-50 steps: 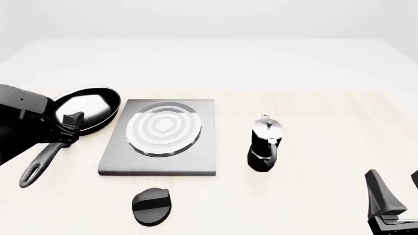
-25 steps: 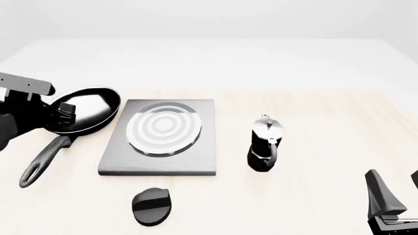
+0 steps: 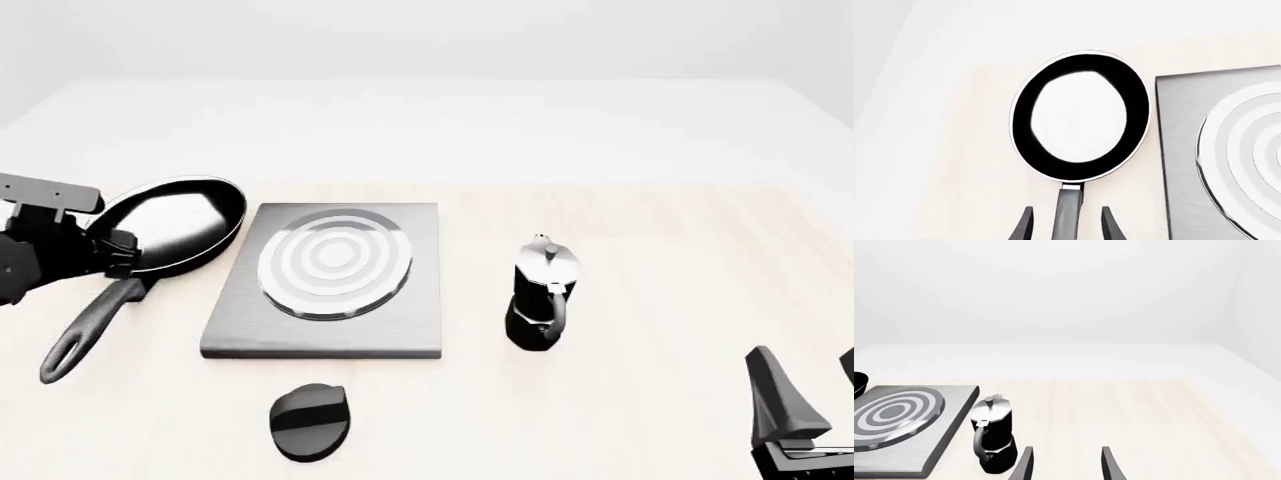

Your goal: Turn on the stove and put the frying pan on it.

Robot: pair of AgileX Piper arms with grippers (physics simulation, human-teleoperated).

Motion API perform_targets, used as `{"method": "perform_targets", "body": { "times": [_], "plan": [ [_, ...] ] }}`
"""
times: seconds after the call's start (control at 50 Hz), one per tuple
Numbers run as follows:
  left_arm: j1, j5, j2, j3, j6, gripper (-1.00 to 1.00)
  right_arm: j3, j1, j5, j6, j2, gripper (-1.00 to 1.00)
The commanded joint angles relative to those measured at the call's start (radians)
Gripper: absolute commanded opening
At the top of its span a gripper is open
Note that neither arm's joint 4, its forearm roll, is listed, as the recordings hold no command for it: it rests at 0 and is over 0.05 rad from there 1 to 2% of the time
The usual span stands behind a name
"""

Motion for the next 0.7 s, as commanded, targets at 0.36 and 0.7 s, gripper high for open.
{"method": "perform_targets", "body": {
  "times": [0.36, 0.7],
  "plan": [
    [0.055, -0.14, 0.211, 0.019, 0.052, 1.0, 0.0, 0.0, 0.0, 0.0, 0.0, 1.0],
    [0.073, -0.232, 0.329, 0.035, 0.075, 1.0, 0.0, 0.0, 0.0, 0.0, 0.0, 1.0]
  ]
}}
